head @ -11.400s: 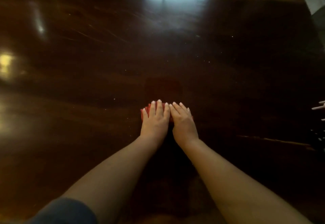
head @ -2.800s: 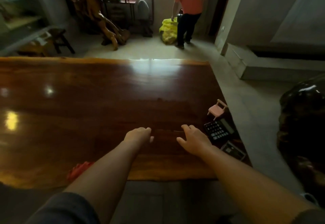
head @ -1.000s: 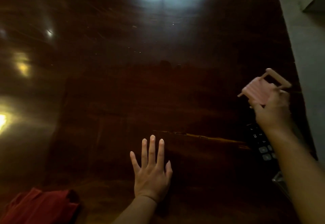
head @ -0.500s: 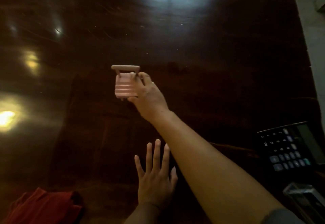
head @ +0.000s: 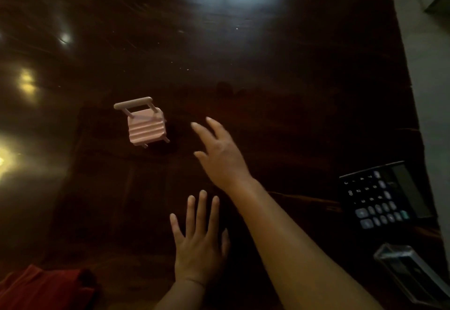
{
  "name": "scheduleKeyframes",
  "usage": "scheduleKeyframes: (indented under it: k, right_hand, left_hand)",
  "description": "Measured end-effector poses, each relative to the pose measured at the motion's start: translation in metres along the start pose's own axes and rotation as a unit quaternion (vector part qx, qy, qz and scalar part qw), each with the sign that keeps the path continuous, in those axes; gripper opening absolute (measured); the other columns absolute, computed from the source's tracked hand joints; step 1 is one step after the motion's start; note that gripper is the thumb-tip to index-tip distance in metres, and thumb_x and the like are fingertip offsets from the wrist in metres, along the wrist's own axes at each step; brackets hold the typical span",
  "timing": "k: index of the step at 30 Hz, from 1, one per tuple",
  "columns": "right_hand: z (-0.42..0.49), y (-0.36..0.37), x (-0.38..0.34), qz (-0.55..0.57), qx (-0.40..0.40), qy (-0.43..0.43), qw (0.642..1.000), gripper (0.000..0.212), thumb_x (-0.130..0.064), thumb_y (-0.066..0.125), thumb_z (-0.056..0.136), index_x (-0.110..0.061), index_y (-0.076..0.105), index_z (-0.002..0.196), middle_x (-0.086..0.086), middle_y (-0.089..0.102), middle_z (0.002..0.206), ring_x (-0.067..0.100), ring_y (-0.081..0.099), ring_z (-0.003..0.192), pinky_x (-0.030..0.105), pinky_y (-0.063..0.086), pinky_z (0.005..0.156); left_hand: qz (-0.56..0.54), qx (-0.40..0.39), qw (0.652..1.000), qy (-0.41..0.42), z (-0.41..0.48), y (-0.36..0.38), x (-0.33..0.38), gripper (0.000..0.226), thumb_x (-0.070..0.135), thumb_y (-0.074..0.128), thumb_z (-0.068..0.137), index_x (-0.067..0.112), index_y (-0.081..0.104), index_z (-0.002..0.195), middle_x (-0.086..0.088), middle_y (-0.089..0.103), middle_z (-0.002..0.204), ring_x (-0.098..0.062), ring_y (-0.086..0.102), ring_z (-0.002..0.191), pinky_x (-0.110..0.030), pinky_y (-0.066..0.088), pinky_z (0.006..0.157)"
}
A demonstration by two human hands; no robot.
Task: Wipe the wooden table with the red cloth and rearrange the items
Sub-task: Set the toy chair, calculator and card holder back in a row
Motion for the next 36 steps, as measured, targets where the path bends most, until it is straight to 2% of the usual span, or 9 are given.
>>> scheduleKeyframes:
  k: [2,5,9,11,14,17,24,30,36]
  right_hand:
    - [-0.023,-0.041,0.037,-0.013,0.031,0.063,0.997,0.063,-0.026,0.065,0.091,-0.028,0.039,0.148,0.005,0.037,0.153,0.020,0.032,0.142,0.044,0.036,0.113]
    - [-0.061,-0.110,0.094,-0.104,0.083,0.163,0.978,0.060,-0.033,0.064,0.091,-0.020,0.042,0.146,0.009,0.041,0.149,0.024,0.034,0.139,0.043,0.034,0.113]
    - [-0.125,-0.187,0.156,-0.176,0.132,0.303,0.927,0.071,-0.041,0.062,0.090,-0.016,0.031,0.149,0.018,0.035,0.150,0.036,0.033,0.137,0.055,0.034,0.110]
    - [-0.153,-0.207,0.175,-0.189,0.157,0.352,0.903,0.079,-0.046,0.061,0.089,-0.015,0.023,0.151,0.023,0.032,0.151,0.041,0.032,0.136,0.060,0.033,0.108]
    - [-0.191,-0.222,0.197,-0.181,0.176,0.428,0.868,0.087,-0.057,0.059,0.086,-0.017,0.018,0.152,0.027,0.033,0.147,0.046,0.034,0.131,0.059,0.036,0.101]
    - [-0.200,-0.215,0.209,-0.146,0.163,0.465,0.858,0.086,-0.065,0.053,0.086,-0.021,0.019,0.151,0.027,0.036,0.142,0.044,0.035,0.129,0.056,0.039,0.096]
    - [-0.175,-0.200,0.212,-0.132,0.225,0.434,0.862,0.044,-0.042,0.042,0.101,-0.016,0.049,0.135,0.025,0.052,0.118,0.039,0.047,0.109,0.038,0.035,0.079]
    - [-0.089,-0.167,0.175,-0.128,0.196,0.353,0.906,0.035,-0.043,0.041,0.099,-0.022,0.056,0.123,0.013,0.058,0.112,0.030,0.052,0.105,0.039,0.041,0.079]
    - [0.012,-0.112,0.107,-0.162,0.137,0.184,0.960,0.030,-0.043,0.046,0.098,-0.023,0.059,0.116,0.010,0.059,0.102,0.027,0.052,0.095,0.038,0.043,0.076]
  left_hand:
    - [-0.011,0.008,1.000,-0.004,0.000,0.002,0.001,0.075,0.049,0.037,0.087,0.022,0.018,0.155,-0.007,0.009,0.164,-0.029,0.007,0.149,-0.065,0.004,0.111]
    - [-0.013,0.012,1.000,-0.007,-0.001,0.003,-0.001,0.074,0.048,0.036,0.088,0.022,0.017,0.155,-0.006,0.007,0.164,-0.029,0.006,0.149,-0.065,0.004,0.112]
    - [-0.018,0.005,1.000,-0.016,0.000,0.004,-0.001,0.074,0.048,0.033,0.089,0.024,0.012,0.155,-0.005,0.004,0.164,-0.027,0.002,0.150,-0.069,0.008,0.111]
    - [-0.020,0.007,1.000,-0.023,-0.001,0.005,-0.006,0.073,0.048,0.033,0.089,0.025,0.011,0.155,-0.004,0.003,0.164,-0.027,0.001,0.150,-0.069,0.008,0.110]
    - [-0.020,0.000,1.000,-0.017,-0.001,0.006,-0.003,0.073,0.049,0.031,0.089,0.026,0.010,0.155,-0.003,0.002,0.164,-0.026,-0.001,0.150,-0.069,0.007,0.110]
    - [-0.026,0.001,1.000,-0.014,-0.001,0.004,0.000,0.072,0.048,0.030,0.089,0.024,0.011,0.155,-0.004,0.003,0.164,-0.026,-0.001,0.150,-0.069,0.007,0.110]
    - [-0.027,-0.012,0.999,-0.021,-0.001,-0.002,0.003,0.071,0.048,0.028,0.089,0.023,0.012,0.154,-0.006,0.003,0.164,-0.025,-0.004,0.149,-0.068,0.005,0.111]
    - [-0.021,-0.015,1.000,-0.015,-0.001,-0.007,0.004,0.073,0.047,0.033,0.087,0.020,0.018,0.153,-0.009,0.011,0.163,-0.028,0.004,0.149,-0.070,0.012,0.108]
    - [-0.013,-0.016,1.000,-0.013,0.000,-0.006,0.003,0.074,0.048,0.036,0.085,0.021,0.022,0.153,-0.009,0.015,0.162,-0.030,0.013,0.148,-0.071,0.017,0.107]
Point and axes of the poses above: each hand's wrist, its own z-axis towards the middle knuckle, its own y-axis out of the palm, x = y × z, the point moved 3 cm from there along z, towards the middle knuckle
